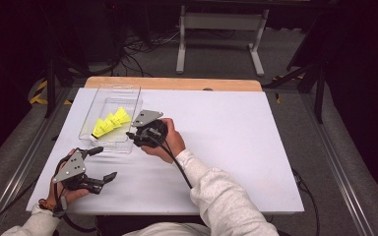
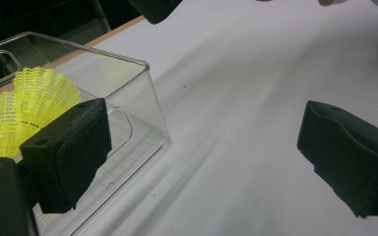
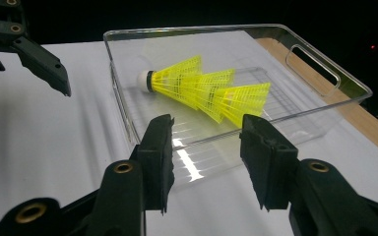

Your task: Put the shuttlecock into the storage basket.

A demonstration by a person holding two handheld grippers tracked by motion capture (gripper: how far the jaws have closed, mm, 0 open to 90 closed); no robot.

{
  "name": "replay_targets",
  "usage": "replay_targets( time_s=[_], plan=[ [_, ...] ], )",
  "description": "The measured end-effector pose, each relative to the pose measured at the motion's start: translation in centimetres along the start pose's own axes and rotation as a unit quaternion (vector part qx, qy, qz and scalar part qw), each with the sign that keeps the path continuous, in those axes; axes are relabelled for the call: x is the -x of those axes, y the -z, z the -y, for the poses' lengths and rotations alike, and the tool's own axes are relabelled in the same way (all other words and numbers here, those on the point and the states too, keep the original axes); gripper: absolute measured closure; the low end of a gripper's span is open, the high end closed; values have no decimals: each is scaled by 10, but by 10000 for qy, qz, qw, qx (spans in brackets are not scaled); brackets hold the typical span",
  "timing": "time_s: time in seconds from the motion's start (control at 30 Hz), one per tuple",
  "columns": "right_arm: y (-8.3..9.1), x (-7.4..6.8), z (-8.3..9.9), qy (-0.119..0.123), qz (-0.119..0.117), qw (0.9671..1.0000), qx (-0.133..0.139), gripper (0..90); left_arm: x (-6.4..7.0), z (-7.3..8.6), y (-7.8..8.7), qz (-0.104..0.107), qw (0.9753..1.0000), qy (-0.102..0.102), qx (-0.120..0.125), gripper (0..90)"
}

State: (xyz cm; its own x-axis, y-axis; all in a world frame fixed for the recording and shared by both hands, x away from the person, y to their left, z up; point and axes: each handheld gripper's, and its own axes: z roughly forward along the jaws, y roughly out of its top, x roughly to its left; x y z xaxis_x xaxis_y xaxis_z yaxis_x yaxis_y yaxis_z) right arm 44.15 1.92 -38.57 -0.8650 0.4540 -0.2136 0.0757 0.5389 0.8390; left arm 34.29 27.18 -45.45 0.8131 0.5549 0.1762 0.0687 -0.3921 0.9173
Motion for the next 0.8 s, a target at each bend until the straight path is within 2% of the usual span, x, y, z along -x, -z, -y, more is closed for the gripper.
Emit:
replay_targets(
  time_s=[0.43, 0.8],
  plan=[
    [15, 5, 6, 22, 204, 9997, 116, 539, 0, 0, -1, 5, 10000, -24, -35, 71],
    [26, 8, 18, 22, 385, 9991, 155, 484, 1, 0, -2, -16, 10000, -53, -50, 72]
  ],
)
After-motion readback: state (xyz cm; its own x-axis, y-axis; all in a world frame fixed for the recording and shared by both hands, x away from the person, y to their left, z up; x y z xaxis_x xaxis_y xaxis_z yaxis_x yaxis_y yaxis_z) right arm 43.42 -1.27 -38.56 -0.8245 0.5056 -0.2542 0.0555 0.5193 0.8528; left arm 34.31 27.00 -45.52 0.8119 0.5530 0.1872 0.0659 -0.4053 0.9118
